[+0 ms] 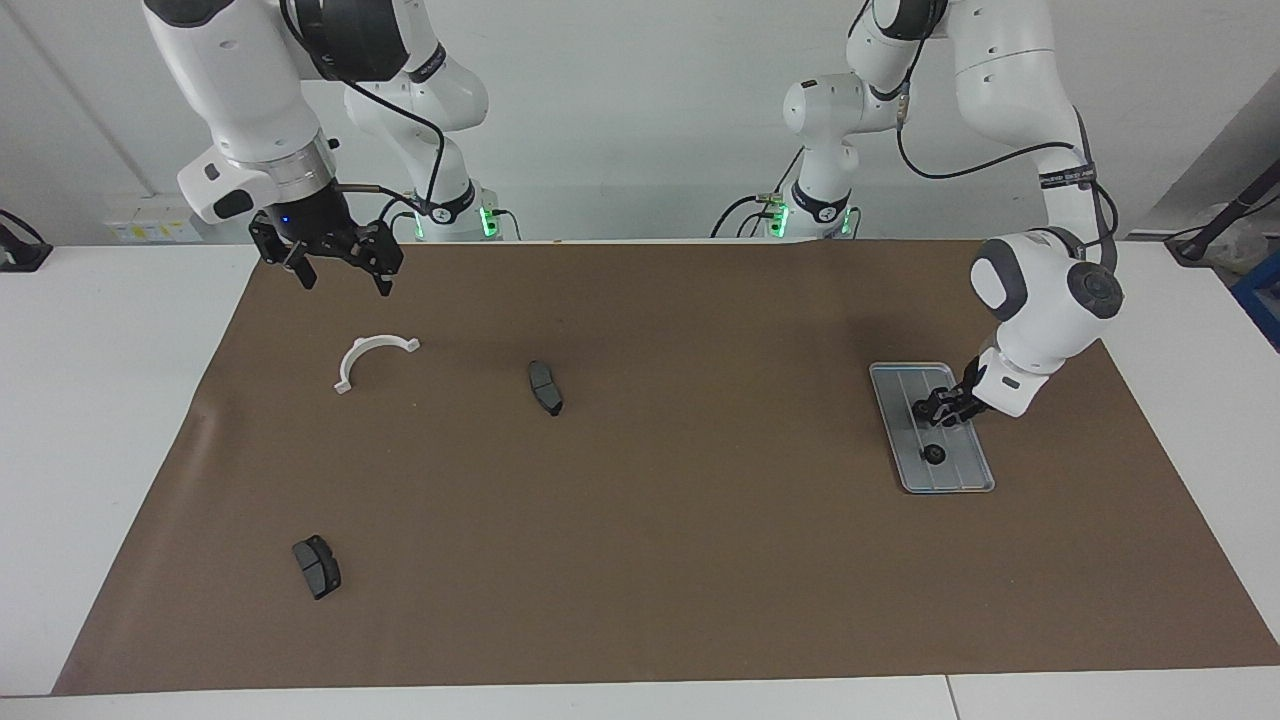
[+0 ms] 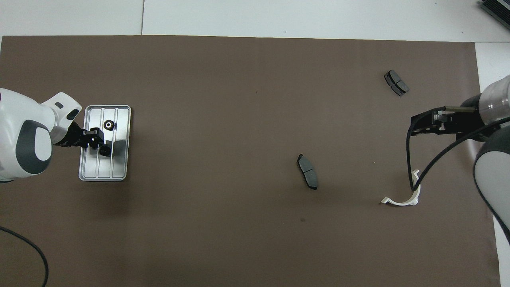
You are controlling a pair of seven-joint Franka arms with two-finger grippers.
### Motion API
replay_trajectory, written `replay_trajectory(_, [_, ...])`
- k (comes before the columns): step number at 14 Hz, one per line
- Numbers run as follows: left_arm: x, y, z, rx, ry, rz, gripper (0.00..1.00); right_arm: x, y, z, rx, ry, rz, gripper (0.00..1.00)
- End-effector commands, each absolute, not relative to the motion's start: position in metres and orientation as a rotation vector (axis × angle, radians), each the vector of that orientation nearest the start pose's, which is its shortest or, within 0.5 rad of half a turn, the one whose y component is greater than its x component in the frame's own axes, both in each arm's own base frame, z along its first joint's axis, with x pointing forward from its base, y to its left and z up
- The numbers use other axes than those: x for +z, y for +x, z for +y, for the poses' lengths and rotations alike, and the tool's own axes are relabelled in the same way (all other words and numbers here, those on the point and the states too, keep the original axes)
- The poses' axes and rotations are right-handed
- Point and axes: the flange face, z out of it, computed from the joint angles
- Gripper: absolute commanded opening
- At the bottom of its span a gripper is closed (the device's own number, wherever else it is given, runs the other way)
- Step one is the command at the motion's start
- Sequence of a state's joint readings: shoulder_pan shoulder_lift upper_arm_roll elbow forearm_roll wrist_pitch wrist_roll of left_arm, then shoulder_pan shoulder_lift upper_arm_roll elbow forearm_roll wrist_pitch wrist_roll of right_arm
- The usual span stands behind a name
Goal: Place bearing gear from tray to pile
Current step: 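Grasp a black bearing in the tray with the left gripper and lift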
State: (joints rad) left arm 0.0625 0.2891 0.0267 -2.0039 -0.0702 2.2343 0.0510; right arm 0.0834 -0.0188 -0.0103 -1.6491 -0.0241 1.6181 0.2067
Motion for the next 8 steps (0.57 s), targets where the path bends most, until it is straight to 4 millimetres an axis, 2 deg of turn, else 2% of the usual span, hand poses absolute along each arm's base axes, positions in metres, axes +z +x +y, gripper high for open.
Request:
replay_trajectory(1, [0.3111, 0.5814, 0.0512, 0.058, -3.197, -0.107, 0.47, 0.6029, 0.5448, 0.0359, -0.004, -3.142, 0.231, 1.00])
replay_trajectory(8, [0.3084, 0.5797, 0.0512, 0.061, -3.197, -0.098, 0.37, 0.6029, 0.5448, 0.0359, -0.004, -3.142, 0.231, 1.00])
